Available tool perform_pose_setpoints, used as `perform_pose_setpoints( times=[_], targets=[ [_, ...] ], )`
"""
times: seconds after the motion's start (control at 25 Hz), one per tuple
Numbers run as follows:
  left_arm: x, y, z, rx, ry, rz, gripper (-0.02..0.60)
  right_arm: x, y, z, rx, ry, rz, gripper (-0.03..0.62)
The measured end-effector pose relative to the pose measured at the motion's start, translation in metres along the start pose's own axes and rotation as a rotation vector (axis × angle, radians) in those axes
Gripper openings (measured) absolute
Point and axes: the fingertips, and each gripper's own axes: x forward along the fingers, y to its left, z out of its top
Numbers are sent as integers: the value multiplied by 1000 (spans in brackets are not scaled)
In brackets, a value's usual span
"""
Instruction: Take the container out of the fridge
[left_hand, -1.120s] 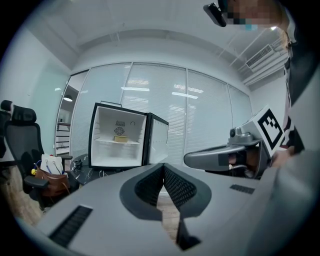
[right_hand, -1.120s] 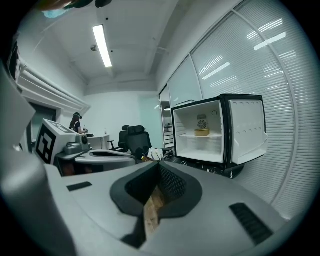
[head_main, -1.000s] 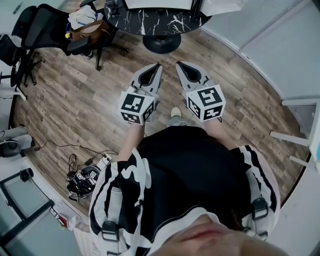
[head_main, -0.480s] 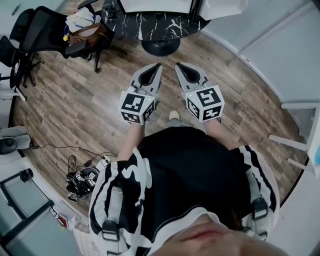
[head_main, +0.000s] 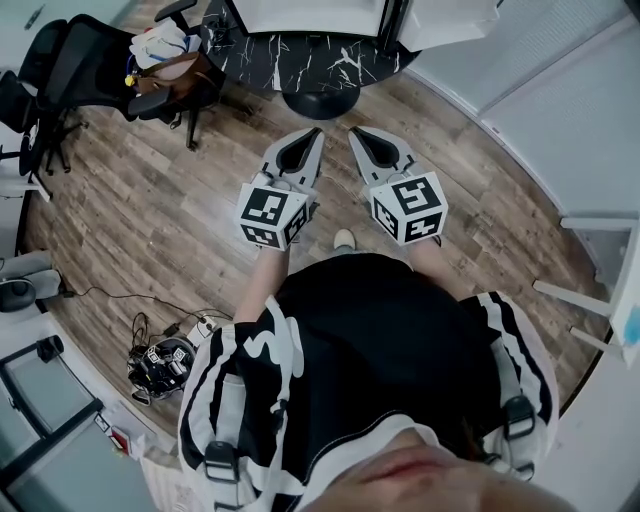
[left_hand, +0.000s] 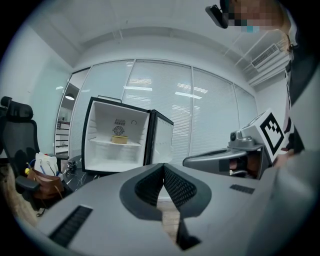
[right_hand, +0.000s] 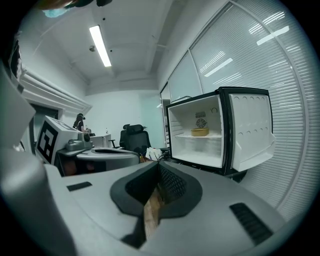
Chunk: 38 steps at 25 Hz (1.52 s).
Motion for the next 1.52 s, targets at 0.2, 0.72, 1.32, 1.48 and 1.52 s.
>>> perform_pose_setpoints(
  times=[0.2, 0.72, 1.32, 1.48, 1.52],
  targets=[
    [12, 0, -1, 1, 2, 9, 8, 4, -14, -2, 4, 4, 7, 11],
    [28, 4, -5, -3, 4, 29, 6, 15, -29, -2, 3, 6, 33, 11],
    [48, 7, -1, -1, 6, 14, 8, 20, -48, -1, 18, 9, 21, 11],
    [49, 7, 1, 2, -1, 13, 8, 19, -49, 0, 14, 3, 17, 11],
    [49, 7, 2, 4, -3, 14, 6, 18, -48, 1, 12, 2, 18, 11]
  ],
)
